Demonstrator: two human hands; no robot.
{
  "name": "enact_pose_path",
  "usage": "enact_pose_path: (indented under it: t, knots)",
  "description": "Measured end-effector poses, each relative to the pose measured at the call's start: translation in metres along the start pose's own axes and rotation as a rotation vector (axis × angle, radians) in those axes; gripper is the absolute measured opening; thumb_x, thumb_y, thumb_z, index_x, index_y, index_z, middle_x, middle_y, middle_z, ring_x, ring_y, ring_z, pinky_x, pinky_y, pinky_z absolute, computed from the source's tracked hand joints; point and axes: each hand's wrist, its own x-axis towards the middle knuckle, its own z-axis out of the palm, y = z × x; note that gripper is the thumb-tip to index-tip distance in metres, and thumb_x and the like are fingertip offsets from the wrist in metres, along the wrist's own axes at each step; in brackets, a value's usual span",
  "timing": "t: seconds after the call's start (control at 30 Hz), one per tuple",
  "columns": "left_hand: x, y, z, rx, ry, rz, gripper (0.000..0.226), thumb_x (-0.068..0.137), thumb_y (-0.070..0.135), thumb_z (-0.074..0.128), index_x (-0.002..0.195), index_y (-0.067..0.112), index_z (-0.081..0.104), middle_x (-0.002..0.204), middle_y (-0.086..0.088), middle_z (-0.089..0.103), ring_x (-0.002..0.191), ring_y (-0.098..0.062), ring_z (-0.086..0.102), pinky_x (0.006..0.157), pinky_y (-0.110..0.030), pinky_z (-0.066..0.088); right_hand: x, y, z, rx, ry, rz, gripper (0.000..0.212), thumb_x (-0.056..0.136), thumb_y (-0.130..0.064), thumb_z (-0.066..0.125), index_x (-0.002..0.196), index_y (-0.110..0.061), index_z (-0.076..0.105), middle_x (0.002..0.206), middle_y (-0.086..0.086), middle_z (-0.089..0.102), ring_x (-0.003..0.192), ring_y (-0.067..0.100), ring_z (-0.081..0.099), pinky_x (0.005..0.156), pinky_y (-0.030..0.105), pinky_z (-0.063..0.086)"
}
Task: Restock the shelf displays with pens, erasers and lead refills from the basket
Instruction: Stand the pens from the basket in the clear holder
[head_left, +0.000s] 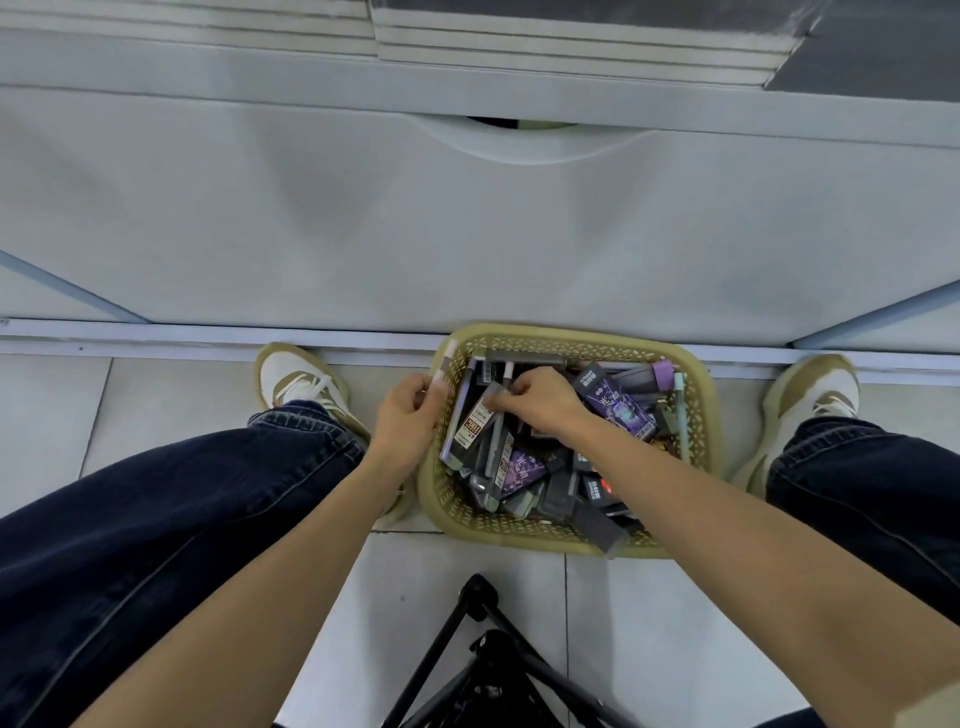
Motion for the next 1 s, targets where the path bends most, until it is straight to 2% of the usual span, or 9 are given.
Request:
enact_pose_path:
  t: [0.1, 0.2, 0.33, 0.47, 0.57, 0.67, 0.8, 0.9, 1.0]
  knots:
    - [0.001, 0.0, 0.001, 0.011, 0.0, -0.008, 0.022, 0.101, 0.028, 0.048, 0.09, 0.013, 0.061, 0.06, 0.011, 0.056, 0.044, 0.006, 0.05, 0.045, -0.01, 0.039, -0.003, 0.005, -0.008, 0.134, -0.047, -0.029, 0.04, 0.08, -0.042, 0.076, 0.086, -0.005, 0.062, 0.073, 0.004, 0.059, 0.064, 0.017, 0.055, 0.059, 0.03, 0.042]
    - [0.0, 0.0, 0.004, 0.02, -0.028, -0.007, 0.023, 0.102, 0.026, 0.048, 0.094, 0.008, 0.06, 0.065, 0.005, 0.055, 0.044, 0.003, 0.048, 0.046, -0.013, 0.042, -0.008, 0.01, -0.015, 0.379, -0.08, -0.068, 0.023, 0.086, -0.027, 0.072, 0.094, -0.009, 0.061, 0.079, 0.008, 0.067, 0.066, 0.019, 0.063, 0.059, 0.027, 0.052]
    - [0.0, 0.003, 0.007, 0.033, -0.059, 0.006, 0.025, 0.102, 0.025, 0.047, 0.094, 0.004, 0.059, 0.069, 0.0, 0.056, 0.047, -0.002, 0.048, 0.047, -0.015, 0.042, -0.012, 0.011, -0.023, 0.524, -0.111, -0.066, 0.021, 0.098, -0.02, 0.054, 0.11, -0.003, 0.057, 0.089, 0.014, 0.068, 0.068, 0.019, 0.068, 0.064, 0.024, 0.058]
    - [0.002, 0.007, 0.008, 0.018, -0.064, 0.025, 0.026, 0.1, 0.03, 0.051, 0.091, 0.008, 0.06, 0.074, -0.001, 0.059, 0.06, -0.008, 0.052, 0.052, -0.013, 0.042, -0.015, 0.007, -0.046, 0.537, 0.089, -0.14, 0.017, 0.101, -0.014, 0.047, 0.097, -0.007, 0.061, 0.078, 0.012, 0.065, 0.059, 0.015, 0.064, 0.06, 0.024, 0.057]
    - [0.001, 0.015, 0.011, -0.013, -0.152, 0.038, 0.027, 0.092, 0.037, 0.062, 0.099, 0.01, 0.063, 0.083, -0.003, 0.066, 0.07, -0.008, 0.059, 0.063, -0.019, 0.05, -0.019, -0.015, -0.045, 0.592, -0.034, -0.247, 0.014, 0.098, -0.013, 0.051, 0.098, -0.011, 0.065, 0.08, 0.011, 0.069, 0.064, 0.015, 0.068, 0.061, 0.021, 0.056]
    - [-0.001, 0.018, 0.01, -0.088, -0.195, 0.074, 0.018, 0.095, 0.022, 0.06, 0.099, 0.004, 0.061, 0.069, -0.004, 0.06, 0.056, -0.007, 0.056, 0.054, -0.016, 0.048, -0.017, -0.039, -0.025, 0.601, -0.151, -0.34, 0.015, 0.098, -0.013, 0.053, 0.099, -0.014, 0.068, 0.082, 0.008, 0.072, 0.065, 0.015, 0.067, 0.06, 0.021, 0.056]
    - [0.006, 0.011, -0.015, -0.139, -0.008, 0.046, 0.02, 0.1, 0.02, 0.052, 0.096, 0.001, 0.058, 0.062, -0.001, 0.051, 0.049, -0.007, 0.047, 0.048, -0.015, 0.043, -0.008, -0.042, -0.009, 0.434, 0.035, -0.205, 0.022, 0.1, -0.019, 0.052, 0.089, -0.009, 0.069, 0.068, 0.004, 0.065, 0.045, 0.004, 0.055, 0.043, 0.017, 0.043]
    - [0.01, 0.004, -0.023, -0.122, 0.041, 0.002, 0.022, 0.1, 0.02, 0.053, 0.1, -0.001, 0.059, 0.062, -0.002, 0.052, 0.046, -0.005, 0.048, 0.046, -0.015, 0.042, -0.003, -0.034, 0.008, 0.121, -0.05, -0.072, 0.031, 0.099, -0.023, 0.054, 0.075, -0.008, 0.066, 0.061, 0.007, 0.065, 0.032, 0.005, 0.048, 0.036, 0.016, 0.038]
    - [0.009, -0.001, -0.02, -0.106, -0.023, -0.001, 0.019, 0.1, 0.019, 0.053, 0.092, 0.002, 0.058, 0.064, -0.004, 0.053, 0.046, -0.005, 0.049, 0.046, -0.015, 0.042, 0.002, -0.034, 0.029, 0.061, -0.052, -0.02, 0.04, 0.097, -0.03, 0.057, 0.068, -0.004, 0.067, 0.056, 0.007, 0.066, 0.028, 0.008, 0.046, 0.035, 0.015, 0.035]
